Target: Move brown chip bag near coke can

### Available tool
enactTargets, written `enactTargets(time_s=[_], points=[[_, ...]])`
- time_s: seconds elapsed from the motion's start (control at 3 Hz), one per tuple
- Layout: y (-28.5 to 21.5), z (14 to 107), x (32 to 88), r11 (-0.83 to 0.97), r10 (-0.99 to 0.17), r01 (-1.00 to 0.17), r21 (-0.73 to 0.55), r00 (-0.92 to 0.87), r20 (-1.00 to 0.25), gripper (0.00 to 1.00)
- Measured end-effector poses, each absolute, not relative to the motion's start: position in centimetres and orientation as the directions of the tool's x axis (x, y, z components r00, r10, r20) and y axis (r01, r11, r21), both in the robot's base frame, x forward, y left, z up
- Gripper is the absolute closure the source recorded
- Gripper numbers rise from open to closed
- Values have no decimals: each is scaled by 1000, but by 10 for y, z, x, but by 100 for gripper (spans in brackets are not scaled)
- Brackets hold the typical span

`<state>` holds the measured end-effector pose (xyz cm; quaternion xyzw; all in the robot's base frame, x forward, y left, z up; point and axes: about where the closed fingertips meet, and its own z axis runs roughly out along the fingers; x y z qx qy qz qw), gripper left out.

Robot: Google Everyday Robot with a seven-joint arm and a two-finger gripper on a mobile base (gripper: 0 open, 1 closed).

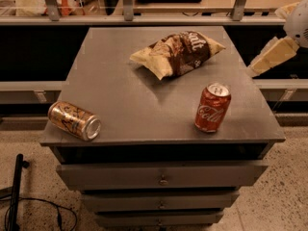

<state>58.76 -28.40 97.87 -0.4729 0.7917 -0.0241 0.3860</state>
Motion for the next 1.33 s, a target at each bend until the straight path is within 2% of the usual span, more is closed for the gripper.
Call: enactTargets(time_s=[0.67,1.33], points=[[-266,960,637,648,-695,-663,-376,-312,-648,0],[-264,954,638,661,-674,-661,-354,-317,-668,0]])
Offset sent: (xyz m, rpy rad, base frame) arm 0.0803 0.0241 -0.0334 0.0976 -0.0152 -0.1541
